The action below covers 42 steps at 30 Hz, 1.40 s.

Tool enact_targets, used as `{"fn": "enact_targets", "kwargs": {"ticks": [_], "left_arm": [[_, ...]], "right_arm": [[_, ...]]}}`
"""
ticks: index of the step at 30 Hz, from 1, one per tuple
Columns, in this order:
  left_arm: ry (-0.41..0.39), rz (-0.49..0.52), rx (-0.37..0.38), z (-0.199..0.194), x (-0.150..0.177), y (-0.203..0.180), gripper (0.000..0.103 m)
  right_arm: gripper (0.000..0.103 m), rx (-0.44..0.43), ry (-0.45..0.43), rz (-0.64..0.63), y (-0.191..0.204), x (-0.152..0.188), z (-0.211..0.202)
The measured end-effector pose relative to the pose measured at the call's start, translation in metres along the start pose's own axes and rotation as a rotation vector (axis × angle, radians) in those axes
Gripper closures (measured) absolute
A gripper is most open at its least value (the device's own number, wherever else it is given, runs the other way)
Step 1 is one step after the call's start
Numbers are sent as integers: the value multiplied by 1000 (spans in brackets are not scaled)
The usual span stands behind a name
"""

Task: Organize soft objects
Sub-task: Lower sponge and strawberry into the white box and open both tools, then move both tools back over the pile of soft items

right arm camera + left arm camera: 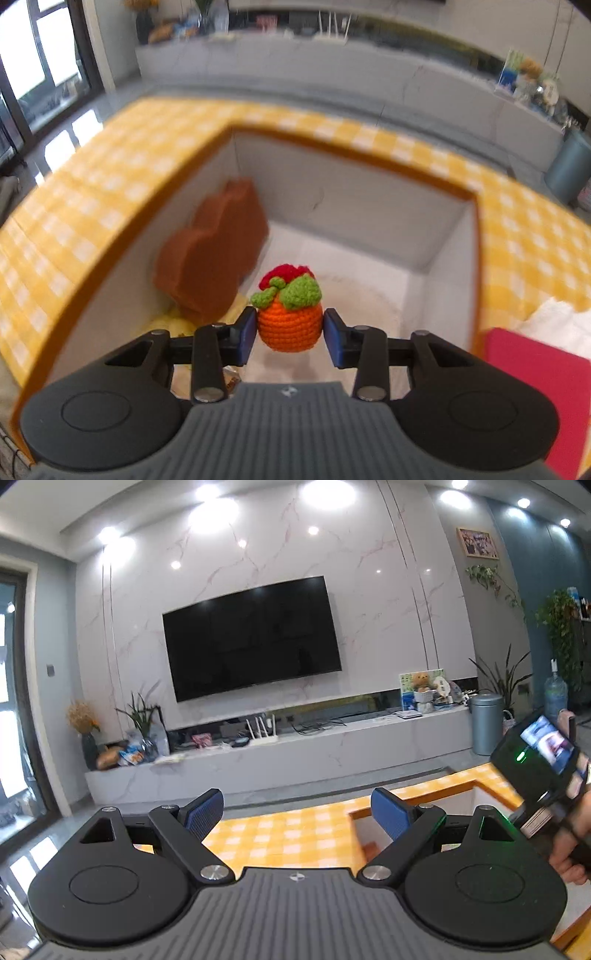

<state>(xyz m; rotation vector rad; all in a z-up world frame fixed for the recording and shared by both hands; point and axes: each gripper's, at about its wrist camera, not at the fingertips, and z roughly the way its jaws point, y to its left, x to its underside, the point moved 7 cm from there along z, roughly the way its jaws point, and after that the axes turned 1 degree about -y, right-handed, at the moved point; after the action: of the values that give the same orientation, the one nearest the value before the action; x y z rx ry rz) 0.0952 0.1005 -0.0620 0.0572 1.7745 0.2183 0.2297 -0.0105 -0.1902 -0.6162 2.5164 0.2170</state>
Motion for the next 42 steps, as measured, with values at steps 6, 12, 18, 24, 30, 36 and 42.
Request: {"fn": "enact_targets", "kwargs": {"ticks": [6,12,18,24,30,36,42], "left_arm": [[40,-68,18,4,3,11,0],[46,-111,18,3,0,20,0],[8,-147,38,-6,-4,21,0],[12,-163,131,-11,-9,10,0],[1,-91,181,-19,-6,-22,0],[3,-29,228,-32,-7,-61,0],[104,-7,346,-42,-9,-102,0]], "right_arm": [[64,63,36,25,6,-4,23],[23,159,23,-22,12,-8,15],[7,148,-64,-44,19,-12,-29],[3,167,-225,-43,17,-22,-82],[3,150,-336,48,-5,-19,-128],[3,140,-363,127,-47,9,-163],[3,201,-341,76,-99,50,-189]]}}
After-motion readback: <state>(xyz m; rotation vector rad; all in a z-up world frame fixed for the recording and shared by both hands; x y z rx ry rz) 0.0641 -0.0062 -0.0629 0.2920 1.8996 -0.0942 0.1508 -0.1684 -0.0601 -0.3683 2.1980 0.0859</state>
